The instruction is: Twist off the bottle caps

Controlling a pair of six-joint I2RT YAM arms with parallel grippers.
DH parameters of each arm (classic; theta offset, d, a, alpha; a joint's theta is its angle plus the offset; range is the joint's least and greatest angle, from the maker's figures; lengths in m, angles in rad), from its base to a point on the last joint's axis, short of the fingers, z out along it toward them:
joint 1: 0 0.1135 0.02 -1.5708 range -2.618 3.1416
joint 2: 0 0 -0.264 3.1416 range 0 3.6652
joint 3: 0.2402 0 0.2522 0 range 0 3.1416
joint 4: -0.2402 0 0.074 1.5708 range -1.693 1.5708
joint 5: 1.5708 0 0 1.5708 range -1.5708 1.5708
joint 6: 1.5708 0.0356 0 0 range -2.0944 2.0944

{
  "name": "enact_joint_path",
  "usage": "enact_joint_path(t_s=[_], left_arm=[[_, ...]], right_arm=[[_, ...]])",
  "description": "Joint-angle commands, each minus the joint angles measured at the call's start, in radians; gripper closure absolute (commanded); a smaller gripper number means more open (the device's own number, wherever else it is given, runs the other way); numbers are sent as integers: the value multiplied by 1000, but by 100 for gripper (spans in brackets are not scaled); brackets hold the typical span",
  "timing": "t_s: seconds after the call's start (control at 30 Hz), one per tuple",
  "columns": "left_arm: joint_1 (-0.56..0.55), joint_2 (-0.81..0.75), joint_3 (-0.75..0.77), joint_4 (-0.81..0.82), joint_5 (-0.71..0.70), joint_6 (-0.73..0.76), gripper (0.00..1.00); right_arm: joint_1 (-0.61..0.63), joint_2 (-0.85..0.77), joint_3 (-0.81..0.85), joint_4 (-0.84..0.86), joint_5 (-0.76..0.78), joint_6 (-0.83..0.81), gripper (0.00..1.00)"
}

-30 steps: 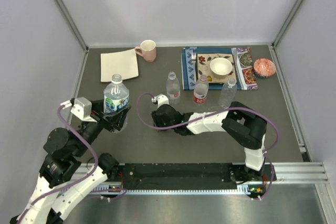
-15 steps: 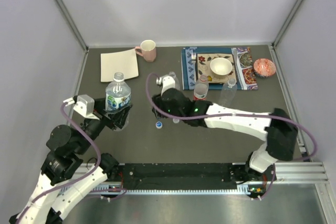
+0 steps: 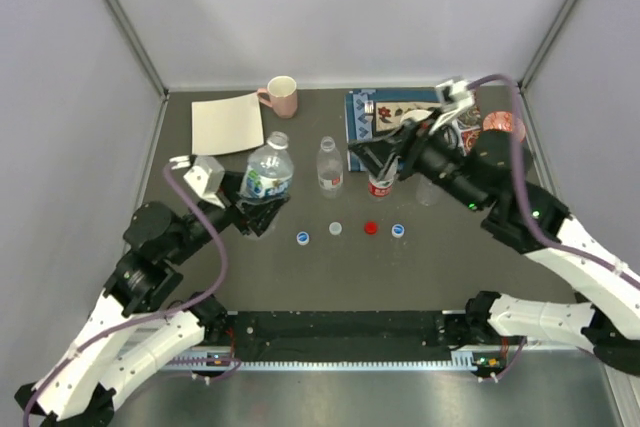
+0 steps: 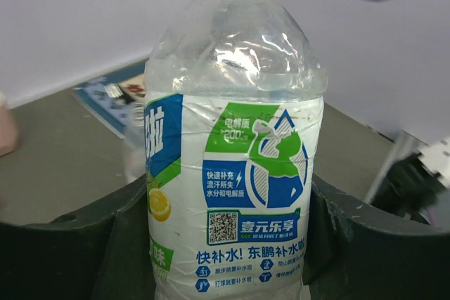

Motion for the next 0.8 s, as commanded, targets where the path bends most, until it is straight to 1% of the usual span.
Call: enact_joint_path(t_s=[0.0,0.03,0.07,0.17,0.3,0.5,0.6,0.73,0.77], left_arm=[[2,118,54,146,340,-61,49],[1,141,69,157,425,-72,49],[2,185,76,175,464,-95,50],[1,243,91,207,533,-119,50],[1,259,91,244,526,-152,50],[-1,274,100,249,532,-165,50],[-1,280,105,250,529,-165,50],[-1,282,105,250,527,-162,49],[-1,280,105,249,524,-159,49]], right_arm=[[-93,-31,63,100,-382,106,20],[-93,-29,68,121,-437,109,20],[-93,-25,69,138,-453,115,20],[-93,-11,82,148,-470,103,19],[-91,12,71,145,-473,94,20],[-91,27,46,137,-419,75,21],[-90,44,49,129,-410,71,23],[-91,61,62,132,-420,65,30],[-91,69,63,131,-427,61,34]])
